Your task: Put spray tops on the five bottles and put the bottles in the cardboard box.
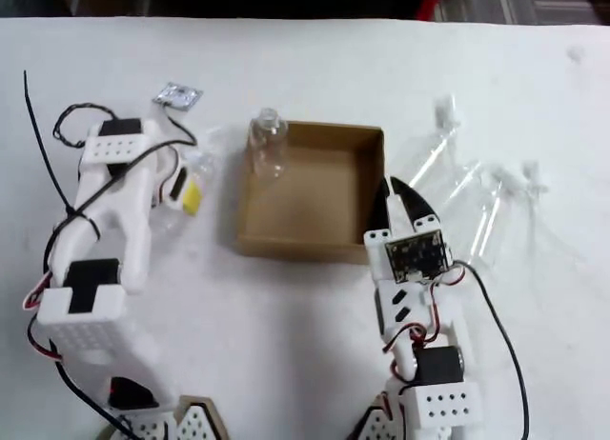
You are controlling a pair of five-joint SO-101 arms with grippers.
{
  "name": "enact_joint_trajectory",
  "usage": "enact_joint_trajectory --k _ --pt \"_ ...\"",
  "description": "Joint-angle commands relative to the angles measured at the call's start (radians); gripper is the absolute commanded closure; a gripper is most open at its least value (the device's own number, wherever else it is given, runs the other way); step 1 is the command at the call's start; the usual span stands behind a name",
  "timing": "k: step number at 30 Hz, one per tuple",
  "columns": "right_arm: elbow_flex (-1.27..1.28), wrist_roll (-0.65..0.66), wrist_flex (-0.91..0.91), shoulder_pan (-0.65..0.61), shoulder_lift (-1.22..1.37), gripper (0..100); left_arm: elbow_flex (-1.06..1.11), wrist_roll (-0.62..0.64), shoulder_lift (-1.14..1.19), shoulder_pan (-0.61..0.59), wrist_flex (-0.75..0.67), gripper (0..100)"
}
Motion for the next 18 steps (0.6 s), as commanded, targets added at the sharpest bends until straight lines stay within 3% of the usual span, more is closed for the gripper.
enact_joint_trajectory --k 1,8,13,18 --pt "0.011 0.011 0.005 -0.008 0.005 98.4 -0.02 -0.011 -0.002 0.012 0.04 96" --pt "0.011 0.011 0.005 -0.008 0.005 98.4 -0.146 -0.043 -0.002 -0.019 0.336 93" --pt "0.011 0.011 0.005 -0.008 0.005 98.4 -0.158 -0.146 -0.002 -0.07 0.428 93" --pt "0.011 0.011 0.005 -0.008 0.004 98.4 -0.252 -0.169 -0.074 -0.084 0.47 93"
